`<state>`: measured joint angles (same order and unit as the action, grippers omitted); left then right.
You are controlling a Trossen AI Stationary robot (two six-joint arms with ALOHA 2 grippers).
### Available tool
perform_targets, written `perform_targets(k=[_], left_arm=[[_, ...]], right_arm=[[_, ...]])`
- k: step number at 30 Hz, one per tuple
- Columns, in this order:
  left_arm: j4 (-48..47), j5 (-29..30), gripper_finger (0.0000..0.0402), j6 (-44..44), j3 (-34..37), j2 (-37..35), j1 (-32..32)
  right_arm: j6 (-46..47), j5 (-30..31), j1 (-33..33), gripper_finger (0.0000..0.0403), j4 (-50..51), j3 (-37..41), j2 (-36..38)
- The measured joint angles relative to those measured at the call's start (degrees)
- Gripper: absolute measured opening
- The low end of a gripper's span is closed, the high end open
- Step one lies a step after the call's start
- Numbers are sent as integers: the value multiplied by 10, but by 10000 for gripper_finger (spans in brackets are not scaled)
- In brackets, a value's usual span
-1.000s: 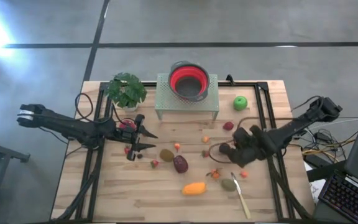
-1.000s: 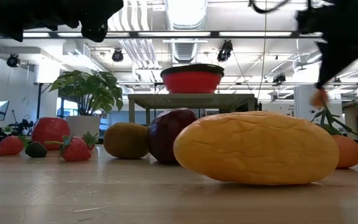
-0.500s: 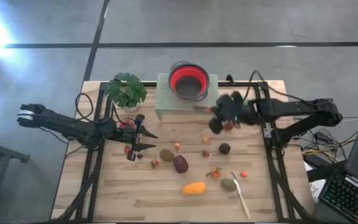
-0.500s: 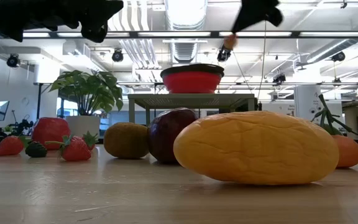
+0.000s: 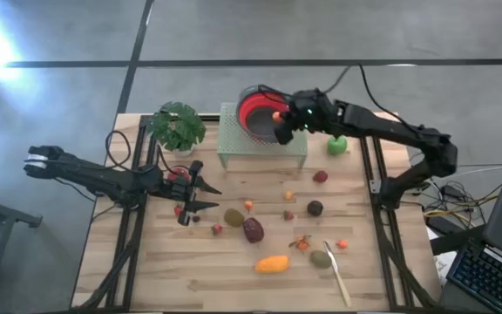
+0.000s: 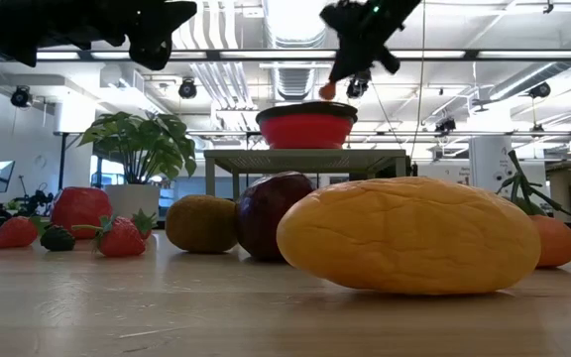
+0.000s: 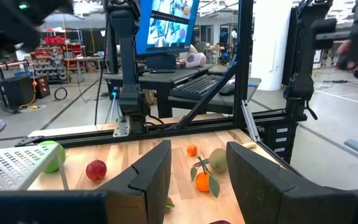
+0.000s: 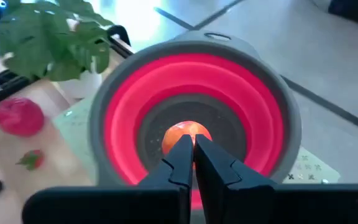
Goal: Pick & Place Fruit
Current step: Put the peach into the red strainer bowl on the shelf
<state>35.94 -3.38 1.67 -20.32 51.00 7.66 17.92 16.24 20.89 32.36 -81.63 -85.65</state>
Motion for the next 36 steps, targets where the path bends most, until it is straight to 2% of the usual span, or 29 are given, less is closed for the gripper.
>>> perform_targets(k=[4,9,15,20,36], left_arm=[[0,0,161,0,0,0,0],[0,0,161,0,0,0,0],[-1,0,161,0,0,0,0],[-1,0,161,-1,0,0,0],[-11,0,161,-2,0,0,0]], right_arm=[[-5,-28,30,8,1,-25,-47],[-15,-34,48,8,4,-65,-97],[-25,-61,53,8,5,-105,-140],[-25,-59,55,8,51,-136,-169],[-12,-58,66,8,100,-162,-194]])
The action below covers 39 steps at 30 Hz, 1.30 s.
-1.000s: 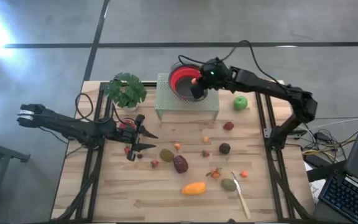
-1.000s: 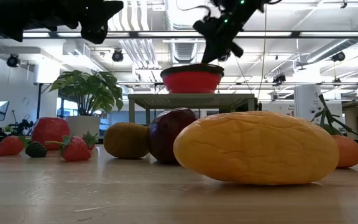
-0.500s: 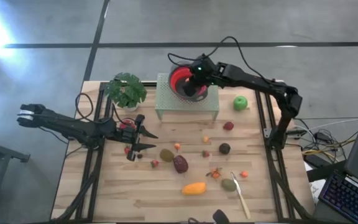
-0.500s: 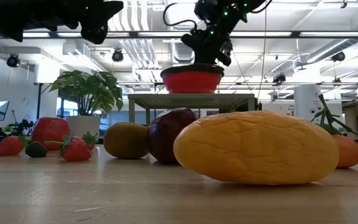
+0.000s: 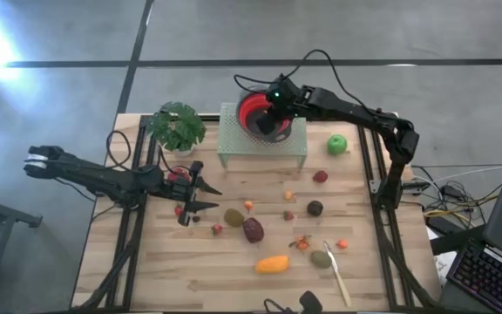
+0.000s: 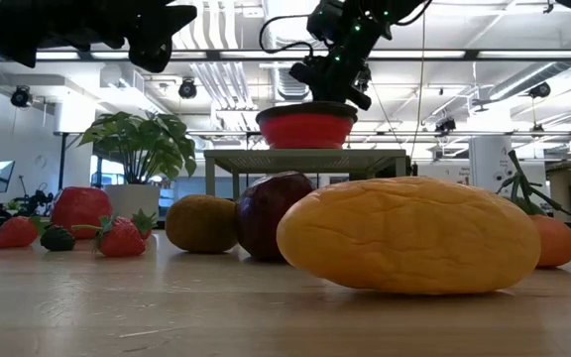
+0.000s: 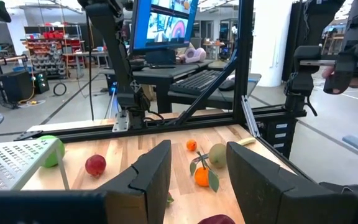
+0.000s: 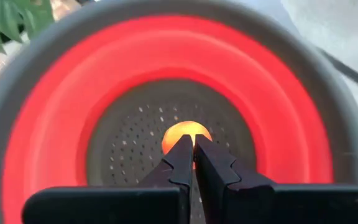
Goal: Pick & Place Fruit
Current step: Put the peach into the red strainer bowl on the shelf, then put the strawberry into the red strainer bowl on the shelf
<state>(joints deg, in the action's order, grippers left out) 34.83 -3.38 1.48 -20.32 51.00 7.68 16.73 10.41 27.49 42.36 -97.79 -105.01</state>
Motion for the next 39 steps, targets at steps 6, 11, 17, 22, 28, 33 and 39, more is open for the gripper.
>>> perform_targets(k=[6,11,17,22,28,33,39], left_arm=[[-3,0,161,0,0,0,0],[-4,0,161,0,0,0,0],[-5,0,161,0,0,0,0],[-6,0,161,0,0,0,0],[-6,0,161,0,0,0,0],[-6,0,161,0,0,0,-1],[-6,0,161,0,0,0,-1]], right_arm=[[-6,0,0,8,26,1,1],[-7,0,1,8,24,1,1],[-9,0,0,8,23,1,1],[-18,0,0,20,22,2,2],[-22,0,0,70,18,2,2],[-22,2,0,119,17,0,2],[-36,2,-2,162,11,-31,4]])
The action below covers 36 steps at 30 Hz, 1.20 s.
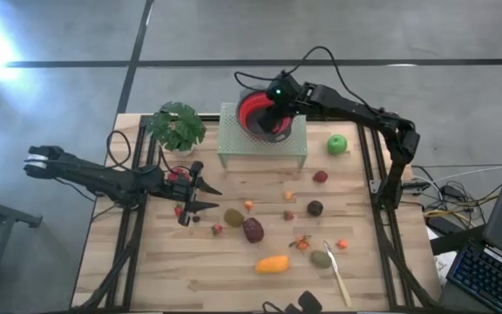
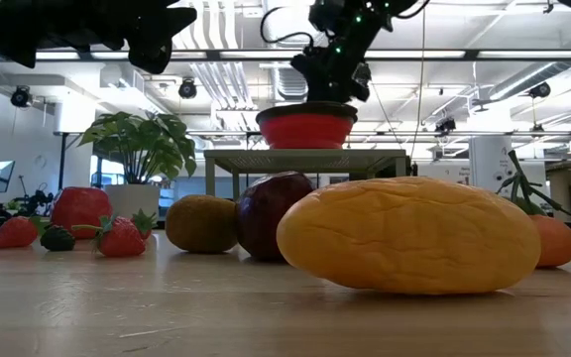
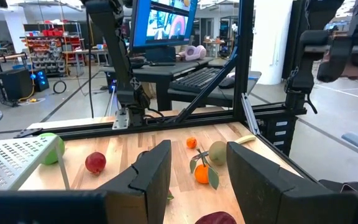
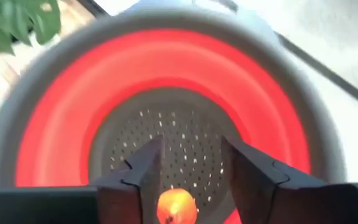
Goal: Pick & Place Fruit
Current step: Put the strawberry into the red strainer bowl on the shelf
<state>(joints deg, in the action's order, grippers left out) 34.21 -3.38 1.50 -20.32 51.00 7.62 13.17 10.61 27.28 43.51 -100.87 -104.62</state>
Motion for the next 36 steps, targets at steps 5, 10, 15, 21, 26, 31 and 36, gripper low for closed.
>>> perform_targets(k=[5,10,15,21,26,31,36], left_arm=[[0,0,161,0,0,0,0],[0,0,161,0,0,0,0],[0,0,161,0,0,0,0],[0,0,161,0,0,0,1],[0,0,161,0,0,0,1],[0,0,161,0,0,0,1],[0,0,161,0,0,0,0]], right_arm=[[-12,0,-8,183,0,-25,0],[-14,0,-15,193,3,-44,0],[-19,0,-23,195,18,-67,0],[-29,0,-36,177,74,-103,3],[-33,0,-55,157,144,-139,4],[-33,39,-80,138,218,-162,4],[-28,76,-111,120,307,-189,4]])
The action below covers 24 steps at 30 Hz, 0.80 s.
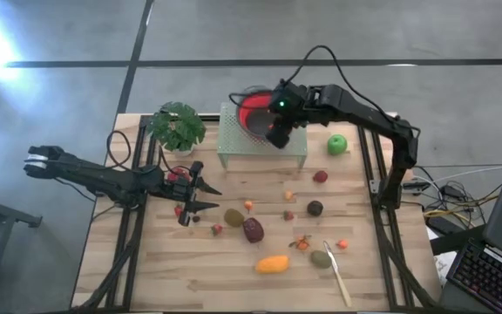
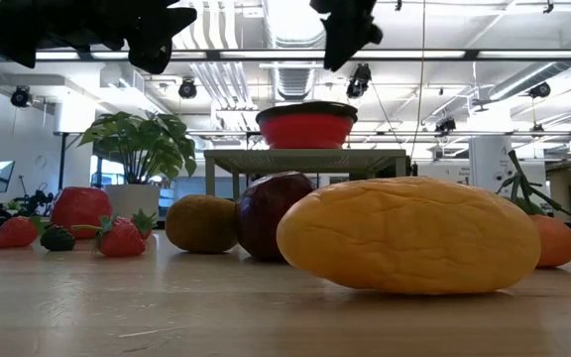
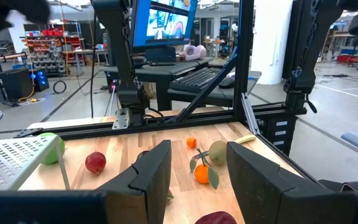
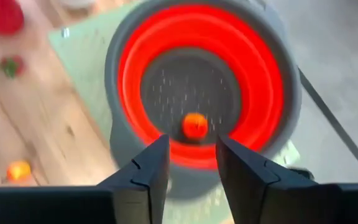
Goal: Pick & Place Fruit
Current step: Put the strawberry into the red strainer bowl on the shelf
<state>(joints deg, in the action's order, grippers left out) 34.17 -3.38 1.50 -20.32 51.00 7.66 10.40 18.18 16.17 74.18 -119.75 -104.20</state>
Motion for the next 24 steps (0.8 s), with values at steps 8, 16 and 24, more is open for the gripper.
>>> perform_targets(k=[8,16,24], left_arm=[[0,0,161,0,0,0,0],[0,0,161,0,0,0,0],[0,0,161,0,0,0,0]], right_arm=[[38,22,-60,97,90,-37,0],[105,31,-139,77,149,-27,8],[153,37,-223,62,159,-8,11]])
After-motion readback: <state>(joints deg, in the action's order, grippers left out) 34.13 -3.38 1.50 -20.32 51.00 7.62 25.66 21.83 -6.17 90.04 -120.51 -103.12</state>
